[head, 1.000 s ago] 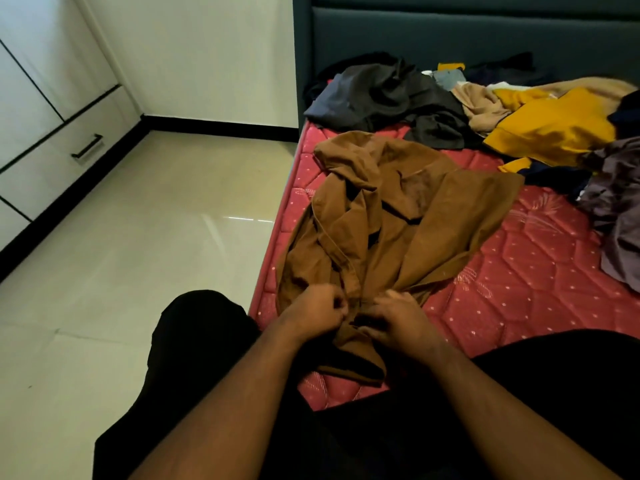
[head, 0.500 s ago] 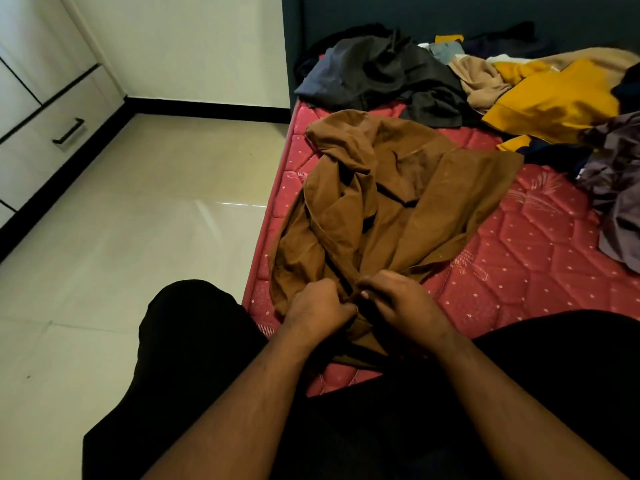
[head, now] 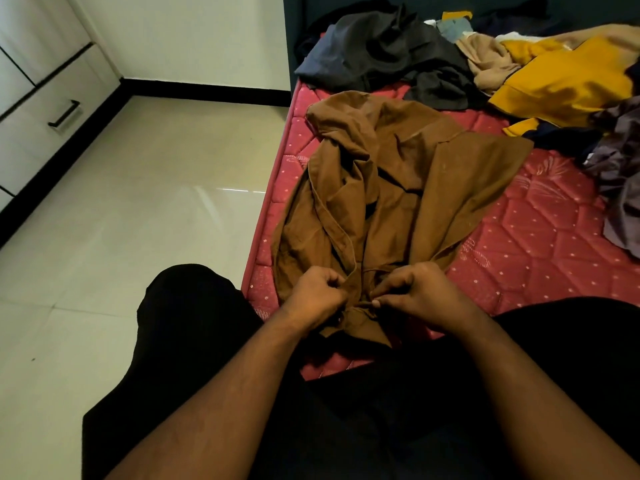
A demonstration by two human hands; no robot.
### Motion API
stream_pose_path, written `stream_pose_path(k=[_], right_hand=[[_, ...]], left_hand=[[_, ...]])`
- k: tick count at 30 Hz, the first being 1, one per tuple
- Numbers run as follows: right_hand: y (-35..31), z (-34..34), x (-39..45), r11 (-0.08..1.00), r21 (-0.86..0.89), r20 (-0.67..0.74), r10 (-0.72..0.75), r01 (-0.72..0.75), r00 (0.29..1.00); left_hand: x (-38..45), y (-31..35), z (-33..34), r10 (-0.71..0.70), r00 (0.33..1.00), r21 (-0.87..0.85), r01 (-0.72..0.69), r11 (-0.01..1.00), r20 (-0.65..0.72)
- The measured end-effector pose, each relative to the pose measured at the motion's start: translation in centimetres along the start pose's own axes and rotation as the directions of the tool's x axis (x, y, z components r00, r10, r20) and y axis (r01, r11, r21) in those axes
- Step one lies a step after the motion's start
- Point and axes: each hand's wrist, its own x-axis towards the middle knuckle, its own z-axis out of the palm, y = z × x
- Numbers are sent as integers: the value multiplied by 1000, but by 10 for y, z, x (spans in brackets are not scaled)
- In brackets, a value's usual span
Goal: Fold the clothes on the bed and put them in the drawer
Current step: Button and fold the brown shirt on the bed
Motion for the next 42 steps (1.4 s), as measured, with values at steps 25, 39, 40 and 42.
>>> stream_pose_path(k=[25,39,40,42], right_hand=[[1,18,13,981,192,-390,75,1,918],[4,17,12,982,171,-298,-26,80,954],[6,16,12,988,124,-284,-59,98,957],[10,14,12,992,49,-259,-96,113,961]], left_hand=[[-14,16,9,119,990,-473,-139,870,-71],[3,5,1,5,991,-500,63,863,134],[3,5,1,4,991,-476,59,877,131],[4,6,2,13,994,-413,33,910,109]])
